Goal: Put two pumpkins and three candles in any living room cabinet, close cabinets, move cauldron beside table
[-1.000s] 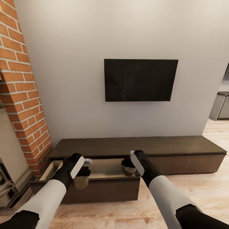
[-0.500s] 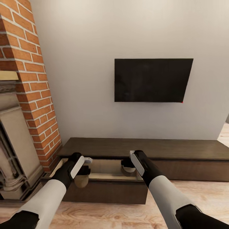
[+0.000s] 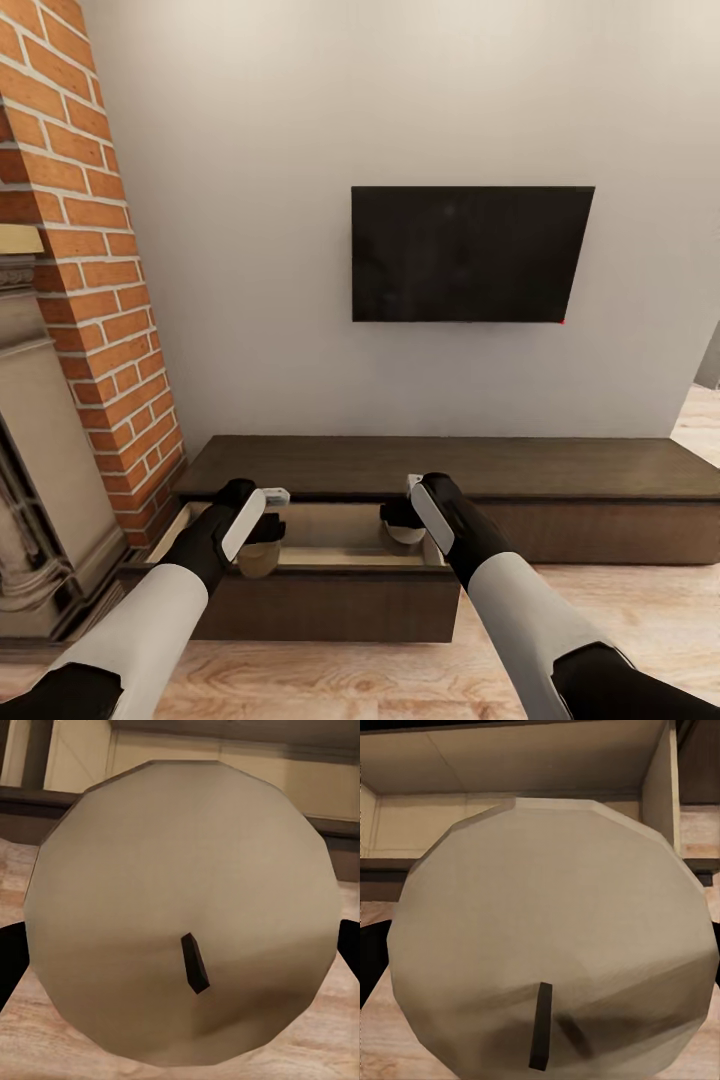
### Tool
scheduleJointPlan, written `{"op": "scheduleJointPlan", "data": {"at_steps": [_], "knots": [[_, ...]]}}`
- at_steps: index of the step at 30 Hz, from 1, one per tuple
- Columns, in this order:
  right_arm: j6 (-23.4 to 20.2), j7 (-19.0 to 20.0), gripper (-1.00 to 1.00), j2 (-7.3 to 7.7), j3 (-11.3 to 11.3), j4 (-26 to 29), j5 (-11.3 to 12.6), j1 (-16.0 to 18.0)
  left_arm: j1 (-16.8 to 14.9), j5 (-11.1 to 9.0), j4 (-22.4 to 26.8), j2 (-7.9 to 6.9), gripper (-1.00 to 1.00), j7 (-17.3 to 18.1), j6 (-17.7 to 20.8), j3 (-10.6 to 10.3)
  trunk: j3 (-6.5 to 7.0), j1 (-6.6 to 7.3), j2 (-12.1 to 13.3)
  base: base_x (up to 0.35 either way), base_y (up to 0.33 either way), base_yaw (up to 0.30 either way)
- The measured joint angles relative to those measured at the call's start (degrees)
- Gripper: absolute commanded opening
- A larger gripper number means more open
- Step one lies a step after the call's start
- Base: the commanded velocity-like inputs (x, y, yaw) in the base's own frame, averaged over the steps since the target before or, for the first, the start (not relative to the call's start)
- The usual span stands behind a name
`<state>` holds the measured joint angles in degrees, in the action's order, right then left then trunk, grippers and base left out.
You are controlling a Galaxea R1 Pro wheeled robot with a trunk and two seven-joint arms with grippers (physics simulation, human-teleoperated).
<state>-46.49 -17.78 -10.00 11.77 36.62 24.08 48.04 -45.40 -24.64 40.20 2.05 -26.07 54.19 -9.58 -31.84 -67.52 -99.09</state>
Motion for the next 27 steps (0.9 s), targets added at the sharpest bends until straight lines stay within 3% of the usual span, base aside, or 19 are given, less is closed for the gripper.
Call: {"op": "scheduleJointPlan", "data": {"at_steps": [9,27], "knots": [[-0.3,-0.1,-1.0,0.0,0.0,0.0,2.4,0.0,0.0,-0.1,0.0,0.0,-1.0,0.0,-0.1,0.1,0.24,0.01,0.0,0.076,0.032,-0.064],[-0.4,-0.1,-1.0,0.0,0.0,0.0,2.7,-0.1,0.0,-0.1,0.0,0.0,-1.0,0.0,-0.1,0.1,0.64,0.01,0.0,0.062,0.041,-0.091]]}}
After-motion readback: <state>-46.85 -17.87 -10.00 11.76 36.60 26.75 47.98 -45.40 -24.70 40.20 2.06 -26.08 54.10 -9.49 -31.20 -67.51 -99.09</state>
